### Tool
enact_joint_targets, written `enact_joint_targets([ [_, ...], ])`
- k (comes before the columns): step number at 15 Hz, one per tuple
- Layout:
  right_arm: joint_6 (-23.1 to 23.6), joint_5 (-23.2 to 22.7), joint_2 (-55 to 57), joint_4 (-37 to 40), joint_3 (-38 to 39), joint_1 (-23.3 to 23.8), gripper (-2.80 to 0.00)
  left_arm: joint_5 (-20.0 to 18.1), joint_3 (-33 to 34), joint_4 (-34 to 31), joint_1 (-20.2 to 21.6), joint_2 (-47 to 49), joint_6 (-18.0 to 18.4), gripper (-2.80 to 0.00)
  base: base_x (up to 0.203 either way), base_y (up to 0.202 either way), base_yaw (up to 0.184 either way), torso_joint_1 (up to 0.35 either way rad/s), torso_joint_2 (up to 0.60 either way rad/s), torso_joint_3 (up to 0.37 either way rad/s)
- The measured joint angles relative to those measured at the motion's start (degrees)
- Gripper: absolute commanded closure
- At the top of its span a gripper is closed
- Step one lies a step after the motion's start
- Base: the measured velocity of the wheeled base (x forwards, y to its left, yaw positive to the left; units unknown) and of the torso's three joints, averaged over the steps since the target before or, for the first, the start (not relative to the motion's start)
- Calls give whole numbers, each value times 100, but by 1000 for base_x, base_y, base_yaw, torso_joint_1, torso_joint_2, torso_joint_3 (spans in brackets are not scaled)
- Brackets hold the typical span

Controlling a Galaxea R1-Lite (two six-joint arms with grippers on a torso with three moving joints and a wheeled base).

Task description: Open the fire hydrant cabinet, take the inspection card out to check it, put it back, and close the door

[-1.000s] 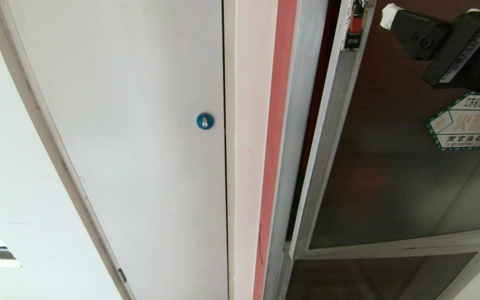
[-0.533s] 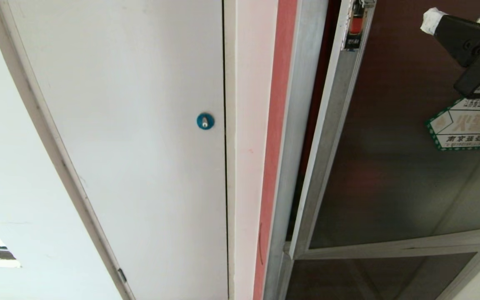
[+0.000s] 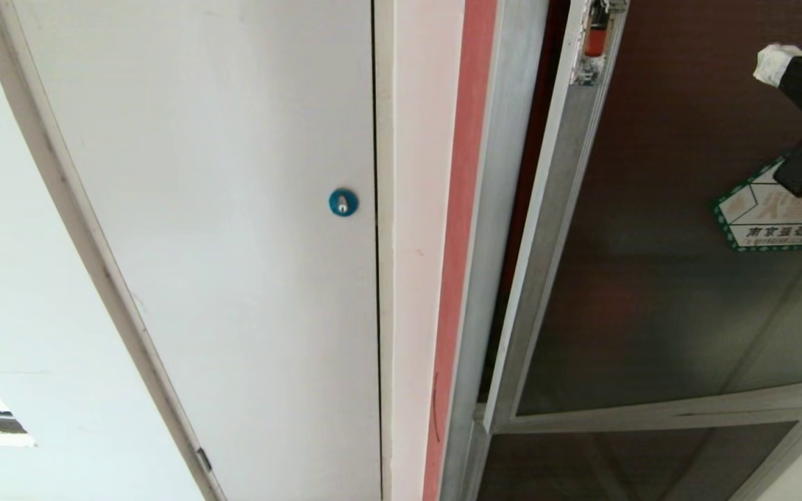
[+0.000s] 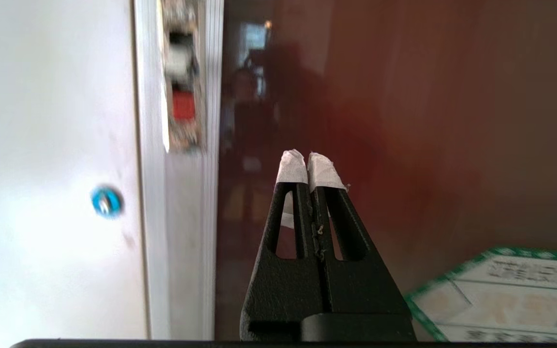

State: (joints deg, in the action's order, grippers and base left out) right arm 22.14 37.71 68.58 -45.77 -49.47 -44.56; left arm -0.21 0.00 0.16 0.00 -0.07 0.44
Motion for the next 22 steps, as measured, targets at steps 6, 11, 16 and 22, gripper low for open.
enact_joint_targets([
  [6, 5, -15, -940, 823, -20, 1298, 0, -4, 0, 2, 0, 0, 0, 0, 0, 0, 0, 0, 0, 0],
  [11, -6, -97, -2118, 1662, -50, 2711, 0, 0, 0, 4, 0, 0, 0, 0, 0, 0, 0, 0, 0, 0],
  [16, -21, -106, -3139, 2330, -59, 4196, 0, -4, 0, 0, 0, 0, 0, 0, 0, 0, 0, 0, 0, 0],
  [22, -172, -546, -4512, 3441, 356, 4640, 0, 0, 0, 2, 0, 0, 0, 0, 0, 0, 0, 0, 0, 0],
])
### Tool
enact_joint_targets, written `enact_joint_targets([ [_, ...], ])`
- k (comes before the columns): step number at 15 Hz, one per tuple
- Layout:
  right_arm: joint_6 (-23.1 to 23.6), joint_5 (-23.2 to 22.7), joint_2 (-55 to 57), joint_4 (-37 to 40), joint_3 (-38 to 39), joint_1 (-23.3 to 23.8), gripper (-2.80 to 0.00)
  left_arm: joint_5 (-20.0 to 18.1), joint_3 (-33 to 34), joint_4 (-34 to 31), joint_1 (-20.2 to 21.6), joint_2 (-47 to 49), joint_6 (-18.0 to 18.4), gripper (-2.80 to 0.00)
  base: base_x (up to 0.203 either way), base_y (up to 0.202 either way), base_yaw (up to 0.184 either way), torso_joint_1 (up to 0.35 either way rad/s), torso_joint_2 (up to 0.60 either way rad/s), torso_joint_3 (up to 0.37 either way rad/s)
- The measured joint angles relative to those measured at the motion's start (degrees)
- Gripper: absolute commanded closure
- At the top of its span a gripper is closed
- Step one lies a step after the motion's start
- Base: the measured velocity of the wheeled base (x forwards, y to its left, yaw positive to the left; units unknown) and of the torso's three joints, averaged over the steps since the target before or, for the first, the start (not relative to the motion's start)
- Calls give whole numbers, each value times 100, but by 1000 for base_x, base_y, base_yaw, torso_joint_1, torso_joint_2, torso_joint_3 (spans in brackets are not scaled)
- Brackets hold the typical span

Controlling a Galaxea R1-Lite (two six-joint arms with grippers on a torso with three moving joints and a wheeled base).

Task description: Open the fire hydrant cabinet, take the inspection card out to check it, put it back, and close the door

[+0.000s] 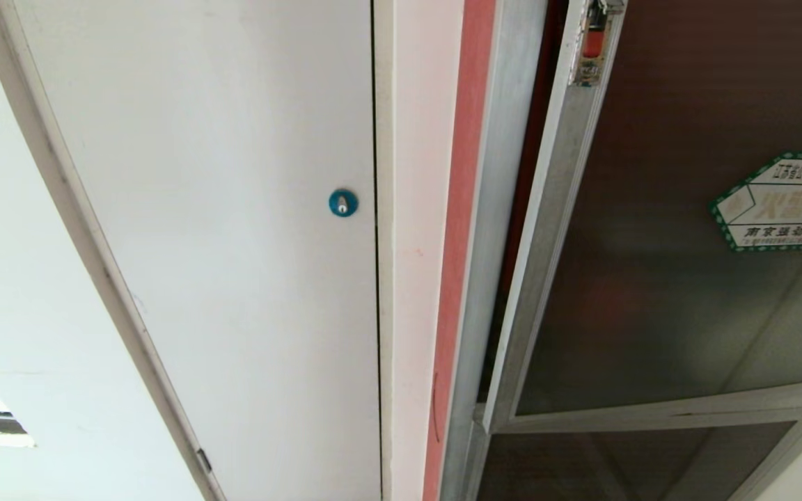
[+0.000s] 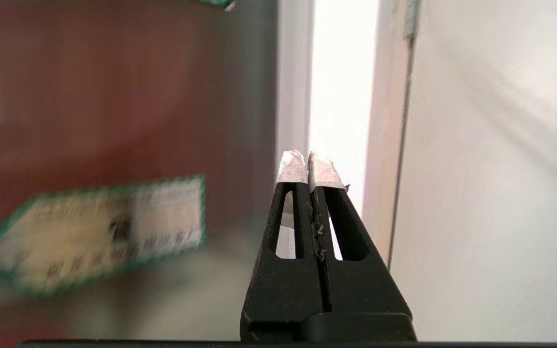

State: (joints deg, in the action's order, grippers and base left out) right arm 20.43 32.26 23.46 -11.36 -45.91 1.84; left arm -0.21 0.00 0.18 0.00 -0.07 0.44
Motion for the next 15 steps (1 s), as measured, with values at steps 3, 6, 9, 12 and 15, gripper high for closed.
enact_joint_targets([
  [3, -55, -223, -698, 315, 623, 5, 0, -3, 0, -2, 0, 0, 0, 0, 0, 0, 0, 0, 0, 0],
  [6, -192, -606, -1297, 385, 1310, -82, 0, -1, 0, -2, 0, 0, 1, 0, 0, 0, 0, 0, 0, 0],
  [9, -610, -1564, -1936, 642, 2183, -136, 0, -1, 0, -2, 0, 0, 0, 0, 0, 0, 0, 0, 0, 0],
  [12, -1483, -2533, -2240, 823, 2859, -144, 0, -3, 0, 0, 0, 0, 0, 0, 0, 0, 0, 0, 0, 0],
  [15, -1716, -3066, -2333, 751, 3618, -151, 0, 0, 0, -2, 0, 0, 0, 0, 0, 0, 0, 0, 0, 0],
])
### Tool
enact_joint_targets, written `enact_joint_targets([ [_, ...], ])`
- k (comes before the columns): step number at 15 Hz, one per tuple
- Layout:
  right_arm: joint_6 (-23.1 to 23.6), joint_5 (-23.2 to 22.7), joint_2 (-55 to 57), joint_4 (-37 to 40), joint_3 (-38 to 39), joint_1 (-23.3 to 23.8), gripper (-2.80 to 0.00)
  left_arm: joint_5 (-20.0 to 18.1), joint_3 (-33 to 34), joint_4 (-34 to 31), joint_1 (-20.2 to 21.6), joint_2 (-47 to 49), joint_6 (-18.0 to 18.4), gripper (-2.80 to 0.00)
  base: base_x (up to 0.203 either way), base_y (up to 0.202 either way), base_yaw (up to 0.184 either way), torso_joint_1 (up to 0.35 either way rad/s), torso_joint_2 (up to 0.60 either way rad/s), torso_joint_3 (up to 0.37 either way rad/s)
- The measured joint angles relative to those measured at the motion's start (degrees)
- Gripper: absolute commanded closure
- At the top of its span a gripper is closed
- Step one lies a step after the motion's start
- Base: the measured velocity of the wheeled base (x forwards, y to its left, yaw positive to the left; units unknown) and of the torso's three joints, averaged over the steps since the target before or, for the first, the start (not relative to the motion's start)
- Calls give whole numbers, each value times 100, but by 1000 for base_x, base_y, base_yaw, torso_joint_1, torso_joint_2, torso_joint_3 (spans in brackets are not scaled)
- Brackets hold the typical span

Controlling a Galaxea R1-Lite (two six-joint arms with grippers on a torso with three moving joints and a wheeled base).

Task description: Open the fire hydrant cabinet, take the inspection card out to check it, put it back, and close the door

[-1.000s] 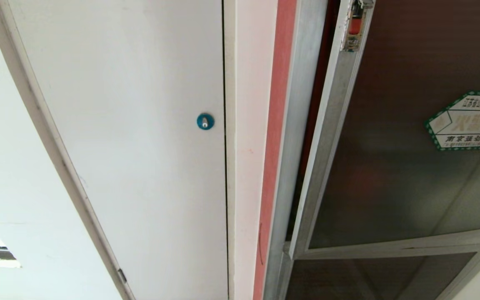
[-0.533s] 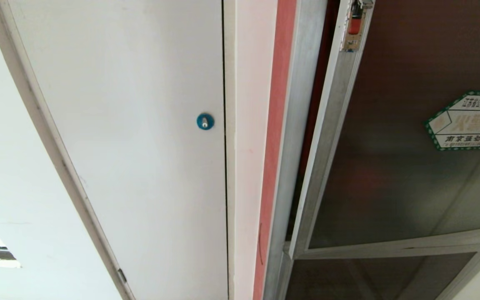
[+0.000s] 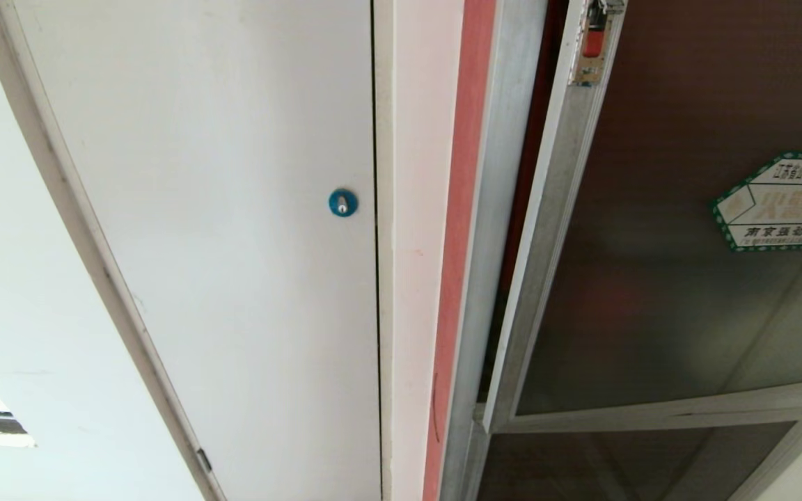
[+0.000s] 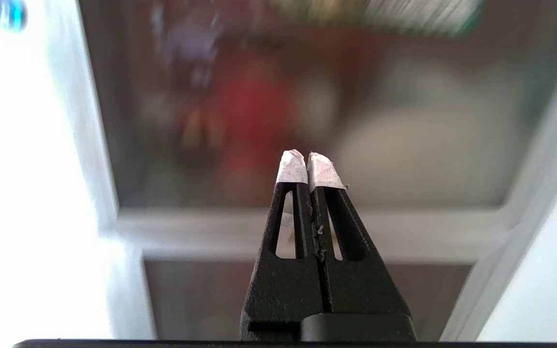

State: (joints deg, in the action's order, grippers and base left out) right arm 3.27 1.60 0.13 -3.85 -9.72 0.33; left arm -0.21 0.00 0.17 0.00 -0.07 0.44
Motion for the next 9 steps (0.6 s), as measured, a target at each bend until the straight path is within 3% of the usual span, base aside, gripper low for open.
enact_joint_targets([
  [4, 125, -320, -21, -375, 812, 2, 0, -1, 0, 2, 0, 0, 0, 0, 0, 0, 0, 0, 0, 0],
  [9, 202, -409, -21, 33, 961, 2, 0, 0, 0, -1, 0, 0, 0, 0, 0, 0, 0, 0, 0, 0],
])
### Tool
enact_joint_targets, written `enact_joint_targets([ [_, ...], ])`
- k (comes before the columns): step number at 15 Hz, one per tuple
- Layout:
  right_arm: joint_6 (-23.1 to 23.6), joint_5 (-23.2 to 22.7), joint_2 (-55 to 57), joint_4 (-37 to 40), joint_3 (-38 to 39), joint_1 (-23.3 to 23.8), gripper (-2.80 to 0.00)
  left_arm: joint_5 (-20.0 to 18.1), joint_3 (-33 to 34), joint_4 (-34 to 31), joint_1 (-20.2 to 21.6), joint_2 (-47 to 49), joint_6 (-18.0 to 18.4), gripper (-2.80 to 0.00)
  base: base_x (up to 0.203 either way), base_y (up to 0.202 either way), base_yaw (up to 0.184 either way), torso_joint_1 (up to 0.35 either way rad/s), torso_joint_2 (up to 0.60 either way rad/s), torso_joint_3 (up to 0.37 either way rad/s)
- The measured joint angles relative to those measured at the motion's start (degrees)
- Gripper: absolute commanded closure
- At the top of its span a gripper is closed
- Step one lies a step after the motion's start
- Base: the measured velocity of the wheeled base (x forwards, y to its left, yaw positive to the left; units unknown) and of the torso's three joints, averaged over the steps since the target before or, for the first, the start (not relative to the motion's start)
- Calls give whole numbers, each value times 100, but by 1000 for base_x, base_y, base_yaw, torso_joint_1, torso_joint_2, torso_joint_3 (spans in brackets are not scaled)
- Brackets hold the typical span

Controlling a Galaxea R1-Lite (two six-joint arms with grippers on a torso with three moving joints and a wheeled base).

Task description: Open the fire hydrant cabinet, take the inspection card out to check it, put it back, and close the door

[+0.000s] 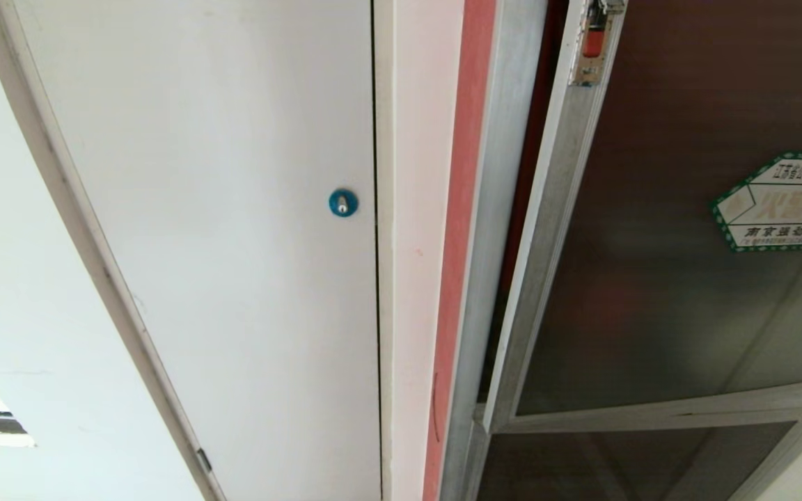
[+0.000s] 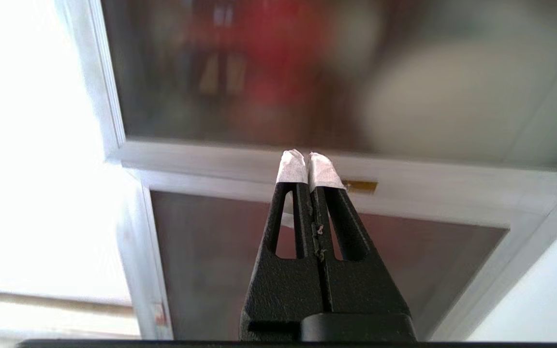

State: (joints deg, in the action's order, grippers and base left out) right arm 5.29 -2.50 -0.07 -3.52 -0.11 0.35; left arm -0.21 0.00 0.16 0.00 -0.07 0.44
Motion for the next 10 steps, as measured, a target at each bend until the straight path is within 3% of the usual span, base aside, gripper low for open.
enact_joint_targets([
  [2, -22, 2, 0, 334, 6, -2, 0, 1, 0, 2, 0, 0, -2, 0, 0, 0, 0, 0, 0, 0],
  [10, -243, 33, 0, 388, 11, 0, 0, 0, 0, 1, 0, 0, 0, 0, 0, 0, 0, 0, 0, 0],
])
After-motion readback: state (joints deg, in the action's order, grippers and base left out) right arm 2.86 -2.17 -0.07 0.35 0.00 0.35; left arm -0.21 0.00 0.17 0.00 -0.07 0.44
